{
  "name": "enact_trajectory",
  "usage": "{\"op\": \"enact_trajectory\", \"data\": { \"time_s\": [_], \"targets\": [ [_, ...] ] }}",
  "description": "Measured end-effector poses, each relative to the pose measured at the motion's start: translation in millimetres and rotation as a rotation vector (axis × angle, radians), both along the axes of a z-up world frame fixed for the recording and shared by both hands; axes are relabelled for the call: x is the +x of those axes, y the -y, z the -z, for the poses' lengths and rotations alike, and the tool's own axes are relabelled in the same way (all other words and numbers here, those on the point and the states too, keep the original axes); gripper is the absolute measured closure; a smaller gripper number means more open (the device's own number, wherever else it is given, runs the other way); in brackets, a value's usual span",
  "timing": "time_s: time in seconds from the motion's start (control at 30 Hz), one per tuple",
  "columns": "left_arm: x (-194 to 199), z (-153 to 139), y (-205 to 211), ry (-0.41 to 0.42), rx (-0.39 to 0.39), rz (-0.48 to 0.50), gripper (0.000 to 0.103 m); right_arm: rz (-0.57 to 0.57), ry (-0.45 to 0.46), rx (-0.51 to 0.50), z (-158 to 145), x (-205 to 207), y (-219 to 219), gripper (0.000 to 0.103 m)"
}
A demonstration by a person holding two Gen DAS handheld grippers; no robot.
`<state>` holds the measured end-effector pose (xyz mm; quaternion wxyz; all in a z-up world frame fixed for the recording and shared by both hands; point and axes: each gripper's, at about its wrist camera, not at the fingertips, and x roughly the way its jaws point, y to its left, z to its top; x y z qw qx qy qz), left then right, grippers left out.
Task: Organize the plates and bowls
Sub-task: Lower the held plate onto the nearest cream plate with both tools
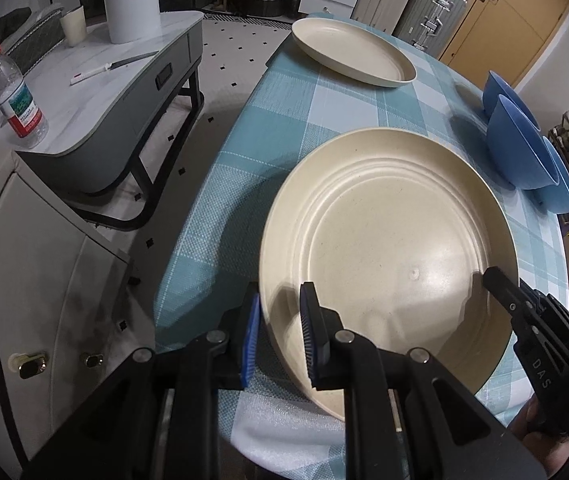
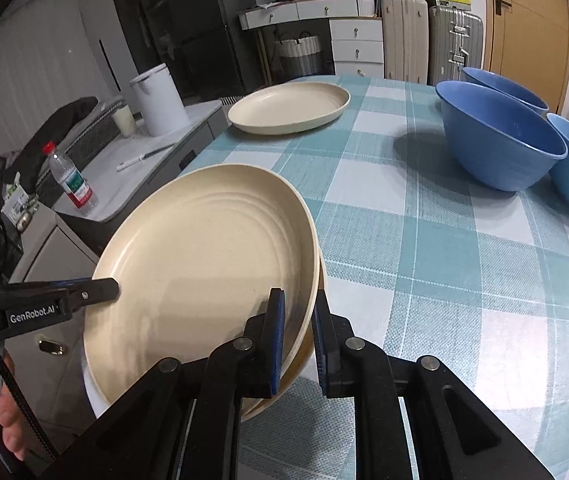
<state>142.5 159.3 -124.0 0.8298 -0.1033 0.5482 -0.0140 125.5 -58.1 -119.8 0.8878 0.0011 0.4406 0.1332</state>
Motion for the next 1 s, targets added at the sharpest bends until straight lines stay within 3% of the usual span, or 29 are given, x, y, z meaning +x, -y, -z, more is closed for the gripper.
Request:
{"op": "enact_trajectory", "data": {
  "time_s": [0.6,0.8,0.93,1.0],
  "targets": [
    [-2.2,8.5,-6.3,-0.019,-0.017,-0.021,0.085,0.030,0.019,-0.075,-1.1,-0.4,3.3,0.088],
    [-2.1,10.2,-10.7,-0.020,-0.039,-0.035,0.082,0.058,0.028,-0.018,-4.8,1.5,17.0,0.088],
    [-1.6,14.5,-11.2,-0.037,-0.059,-0.039,0.069,0.062,-0.044,0.084,4.2,11.8,27.4,0.085],
    [-1.4,18.1,-9.7,-0.045,-0.069,-0.037,0.069,0.077,-0.074,0.114,9.8,17.5,31.2,0.079]
  ]
}}
